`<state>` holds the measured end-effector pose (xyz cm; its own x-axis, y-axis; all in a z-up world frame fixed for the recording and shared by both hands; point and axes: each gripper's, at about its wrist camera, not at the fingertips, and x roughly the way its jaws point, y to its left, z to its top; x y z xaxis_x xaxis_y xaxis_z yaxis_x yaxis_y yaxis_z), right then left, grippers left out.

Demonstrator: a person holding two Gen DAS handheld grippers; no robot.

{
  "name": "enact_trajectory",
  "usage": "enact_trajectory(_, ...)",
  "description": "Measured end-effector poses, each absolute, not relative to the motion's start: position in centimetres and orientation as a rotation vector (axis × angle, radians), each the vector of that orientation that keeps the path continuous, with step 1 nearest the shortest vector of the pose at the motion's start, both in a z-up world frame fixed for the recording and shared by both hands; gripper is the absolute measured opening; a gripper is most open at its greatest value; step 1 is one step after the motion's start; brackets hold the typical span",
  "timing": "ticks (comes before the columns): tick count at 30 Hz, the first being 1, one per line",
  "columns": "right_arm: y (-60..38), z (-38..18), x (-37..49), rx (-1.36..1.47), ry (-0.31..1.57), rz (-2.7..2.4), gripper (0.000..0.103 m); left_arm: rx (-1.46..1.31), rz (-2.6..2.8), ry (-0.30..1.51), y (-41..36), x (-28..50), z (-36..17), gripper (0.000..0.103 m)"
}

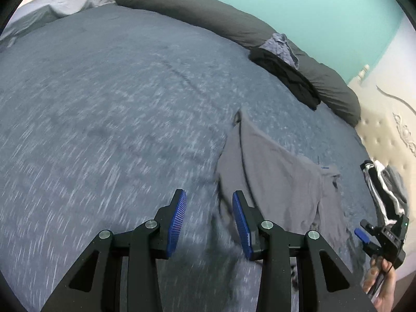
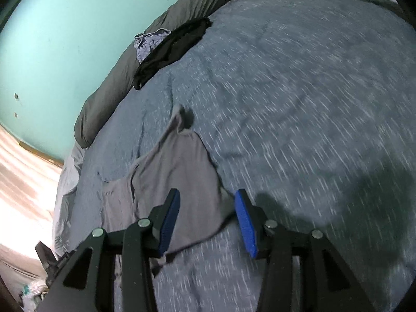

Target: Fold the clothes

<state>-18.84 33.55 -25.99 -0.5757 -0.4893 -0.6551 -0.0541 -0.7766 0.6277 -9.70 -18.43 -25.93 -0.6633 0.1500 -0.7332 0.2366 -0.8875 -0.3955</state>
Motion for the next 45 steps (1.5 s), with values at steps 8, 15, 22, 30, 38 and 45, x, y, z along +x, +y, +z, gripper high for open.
enact_trajectory(8, 34.2, -26.7, -17.2, 1.275, -0.920, -2.405, 0.045, 1.319, -2.726, 0.753, -17.4, -9.3, -27.5, 0.040)
enact_trajectory(15, 33.3, -27.8, -18.1, 1.323, -0.908, -2.374, 0.033, 1.387, -2.743, 0.756, -15.9, -10.8, -28.6, 0.040)
enact_trajectory(22, 33.6, -27.6, -18.2, 1.320, -0.891, -2.417, 0.005, 1.379, -2.738, 0.752, -15.9, -11.3, -28.8, 0.040)
enact_trajectory(30, 35.1, -26.0, -17.4, 1.236, -0.911, -2.483, 0.002, 1.365, -2.741, 0.770, -16.1, -11.0, -28.5, 0.040)
enact_trajectory(38, 35.9, -26.4, -17.5, 1.226, -0.972, -2.474, 0.002, 1.408, -2.781, 0.734, -15.1, -10.6, -28.3, 0.039)
enact_trajectory(45, 36.3, -27.1, -17.7, 1.236, -1.019, -2.454, 0.002, 1.459, -2.800, 0.686, -14.8, -10.4, -28.8, 0.026)
